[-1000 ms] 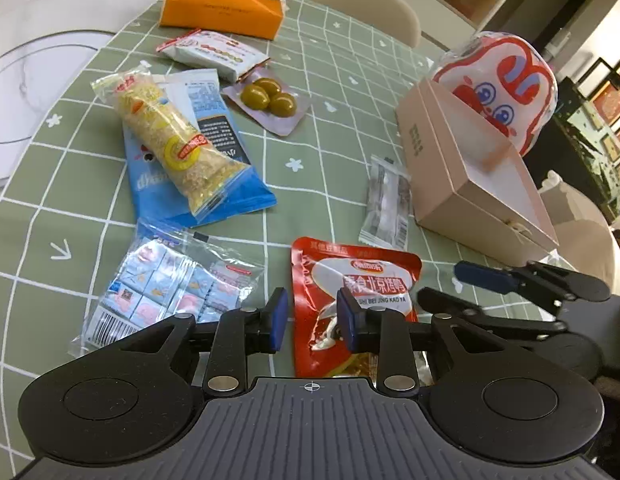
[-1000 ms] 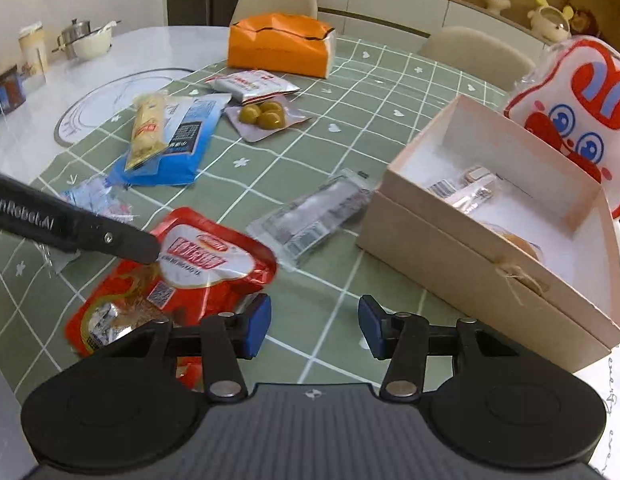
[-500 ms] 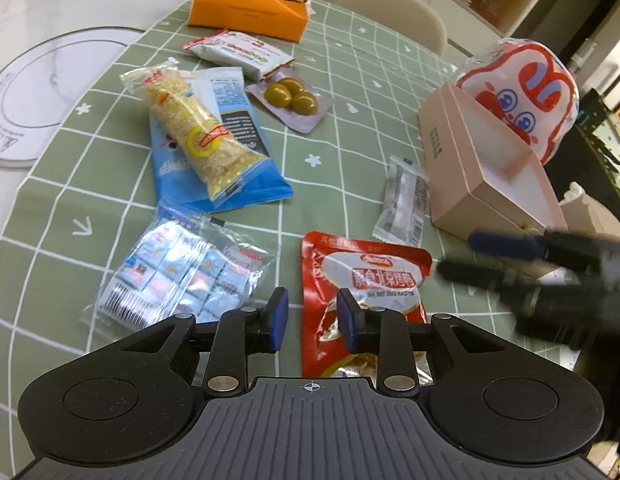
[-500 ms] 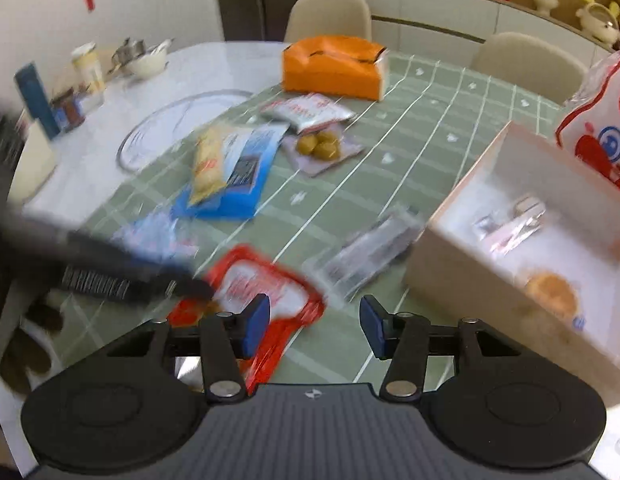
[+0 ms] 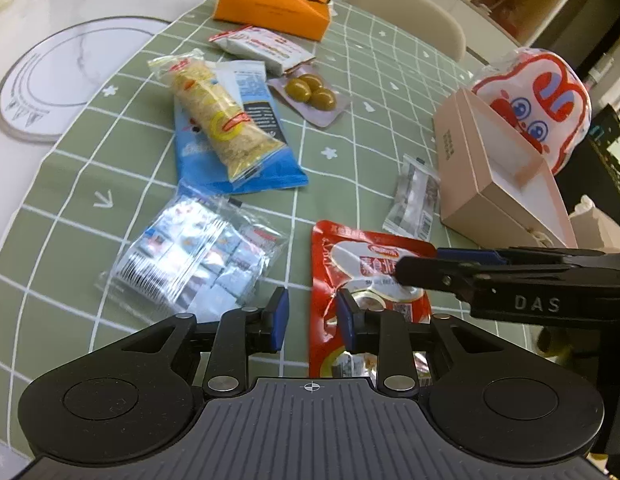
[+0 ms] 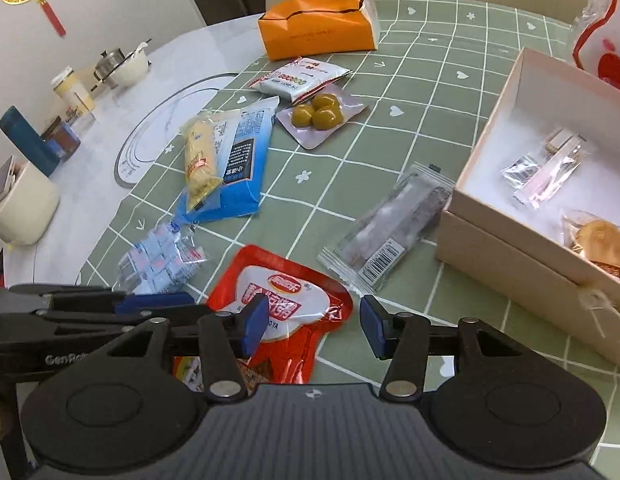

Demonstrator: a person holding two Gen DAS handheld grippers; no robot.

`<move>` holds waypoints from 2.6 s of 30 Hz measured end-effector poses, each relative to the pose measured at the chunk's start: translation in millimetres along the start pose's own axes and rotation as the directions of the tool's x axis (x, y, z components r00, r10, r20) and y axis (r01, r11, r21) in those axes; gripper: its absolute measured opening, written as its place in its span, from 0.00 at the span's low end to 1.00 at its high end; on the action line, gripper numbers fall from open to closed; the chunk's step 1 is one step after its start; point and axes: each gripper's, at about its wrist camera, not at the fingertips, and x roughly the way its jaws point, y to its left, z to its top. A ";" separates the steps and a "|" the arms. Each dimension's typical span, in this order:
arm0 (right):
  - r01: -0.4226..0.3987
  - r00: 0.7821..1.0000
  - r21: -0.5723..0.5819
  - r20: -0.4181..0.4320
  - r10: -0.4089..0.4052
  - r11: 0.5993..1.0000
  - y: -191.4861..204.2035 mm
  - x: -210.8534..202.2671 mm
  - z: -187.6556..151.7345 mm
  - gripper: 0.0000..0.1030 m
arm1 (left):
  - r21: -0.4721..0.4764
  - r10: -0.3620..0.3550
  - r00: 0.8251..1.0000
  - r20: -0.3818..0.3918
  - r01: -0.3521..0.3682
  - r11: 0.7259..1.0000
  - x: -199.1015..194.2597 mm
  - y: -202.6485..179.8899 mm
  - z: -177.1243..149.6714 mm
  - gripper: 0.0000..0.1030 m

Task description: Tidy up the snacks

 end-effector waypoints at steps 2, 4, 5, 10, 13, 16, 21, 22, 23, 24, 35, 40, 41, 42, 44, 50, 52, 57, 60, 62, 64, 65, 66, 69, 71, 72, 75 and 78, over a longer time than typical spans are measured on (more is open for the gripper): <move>0.015 1.000 -0.014 0.003 -0.015 1.000 3.2 1.8 2.0 0.49 | -0.019 -0.017 1.000 -0.001 0.017 1.000 -3.4 5.1 -1.8 0.30; 0.034 0.999 -0.041 0.007 -0.034 0.999 6.8 2.8 3.9 0.49 | -0.043 -0.040 0.999 0.005 0.040 0.998 -7.3 12.1 -4.4 0.30; 0.041 0.999 -0.053 0.008 -0.041 0.998 8.8 3.3 4.6 0.49 | -0.059 -0.052 0.999 0.008 0.053 0.997 -9.0 16.7 -6.0 0.30; 0.044 0.999 -0.056 0.015 -0.043 0.997 9.9 3.8 4.9 0.49 | -0.115 -0.157 0.988 -0.011 0.155 0.981 -4.3 24.1 -9.6 0.30; 0.036 0.999 -0.052 0.016 -0.035 0.998 6.5 3.3 4.6 0.49 | -0.094 -0.156 0.988 -0.017 0.154 0.984 0.7 14.4 -10.9 0.30; 0.029 0.999 -0.058 0.015 -0.029 0.998 3.5 2.1 4.0 0.49 | -0.081 -0.132 0.991 -0.005 0.131 0.988 2.2 6.2 -11.6 0.31; 0.033 0.999 -0.083 0.017 -0.032 0.996 -0.7 -3.9 1.0 0.49 | -0.061 -0.082 0.997 0.013 0.082 0.995 2.0 -4.3 -13.4 0.31; 0.030 0.999 -0.088 0.017 -0.028 0.996 -1.8 -6.6 0.0 0.49 | -0.062 -0.072 0.997 0.017 0.073 0.995 1.7 -6.3 -14.4 0.31; 0.022 1.000 -0.099 0.018 -0.020 0.995 -2.6 -10.4 -1.5 0.49 | -0.069 -0.063 0.998 0.023 0.065 0.996 1.6 -8.1 -15.4 0.31; 0.018 1.000 -0.115 0.018 -0.016 0.993 -3.4 -13.9 -3.3 0.49 | -0.080 -0.058 0.998 0.028 0.060 0.995 1.5 -8.1 -15.7 0.31; -0.003 1.000 -0.127 0.003 0.004 0.992 -16.9 -14.8 -10.4 0.49 | -0.103 -0.015 0.999 0.039 0.019 0.995 3.0 -11.2 -13.0 0.31; -0.018 1.000 -0.101 0.002 0.018 0.995 -21.8 -14.5 -11.7 0.49 | -0.086 -0.025 0.999 0.029 0.028 0.996 6.9 -15.8 -8.8 0.32; -0.020 1.000 -0.095 0.001 0.021 0.995 -22.9 -14.5 -12.0 0.49 | -0.078 -0.025 0.999 0.025 0.026 0.997 7.3 -17.0 -7.9 0.32; -0.020 1.000 -0.090 0.002 0.021 0.996 -24.0 -15.0 -12.6 0.49 | -0.070 -0.026 0.999 0.021 0.028 0.997 7.9 -18.0 -6.8 0.32; -0.017 1.000 -0.083 0.006 0.018 0.996 -25.5 -15.8 -13.6 0.49 | -0.061 -0.037 0.999 0.014 0.038 0.997 9.2 -19.5 -5.3 0.35; -0.019 1.000 -0.067 0.008 0.019 0.998 -28.2 -16.4 -14.5 0.49 | 0.018 -0.031 0.999 0.013 0.030 0.999 11.9 -30.6 -1.1 0.43; 0.002 1.000 -0.069 0.018 -0.001 0.998 -28.7 -20.8 -15.6 0.49 | 0.058 0.000 0.999 0.045 -0.003 0.998 4.0 -36.8 0.0 0.43; 0.102 0.989 -0.157 0.121 -0.084 0.982 -32.3 -62.6 -31.5 0.55 | 0.179 0.036 0.994 0.107 -0.055 0.982 -9.6 -69.3 -3.9 0.43; 0.131 0.987 -0.223 0.124 -0.106 0.966 -36.8 -80.7 -51.0 0.61 | 0.295 0.091 0.994 0.060 -0.105 0.950 7.7 -96.1 -12.9 0.43; 0.130 0.989 -0.241 0.103 -0.108 0.962 -39.8 -86.7 -64.9 0.61 | 0.360 0.126 0.991 0.046 -0.134 0.923 19.3 -110.1 -20.9 0.57; 0.134 0.989 -0.248 0.088 -0.115 0.959 -41.9 -89.2 -80.2 0.61 | 0.390 0.136 0.991 0.005 -0.127 0.912 30.1 -116.6 -26.2 0.84; 0.139 0.989 -0.252 0.084 -0.122 0.958 -42.3 -89.4 -87.8 0.61 | 0.393 0.125 0.992 -0.030 -0.104 0.914 36.2 -116.6 -28.2 0.91; 0.148 0.988 -0.256 0.084 -0.130 0.955 -42.1 -89.1 -94.6 0.61 | 0.402 0.121 0.992 -0.040 -0.095 0.911 40.3 -116.5 -30.3 0.97; 0.175 0.983 -0.251 0.103 -0.153 0.952 -36.9 -86.3 -111.7 0.61 | 0.362 0.112 0.994 -0.003 -0.103 0.926 35.7 -111.6 -29.1 0.97; 0.190 0.977 -0.222 0.139 -0.162 0.956 -35.3 -87.7 -119.9 0.61 | 0.289 0.101 0.994 0.031 -0.106 0.951 28.7 -102.3 -24.0 0.97; 0.189 0.976 -0.198 0.144 -0.162 0.962 -35.1 -87.8 -122.1 0.61 | 0.268 0.117 0.992 0.044 -0.124 0.955 27.4 -99.1 -20.3 0.97; 0.122 0.987 -0.116 0.114 -0.109 0.986 -37.6 -87.1 -123.4 0.61 | 0.215 0.147 0.989 0.034 -0.151 0.965 31.6 -85.4 -9.8 0.97; 0.103 0.989 -0.102 0.114 -0.091 0.989 -32.1 -86.8 -129.1 0.61 | 0.192 0.124 0.992 0.009 -0.123 0.974 38.9 -77.3 -3.9 0.97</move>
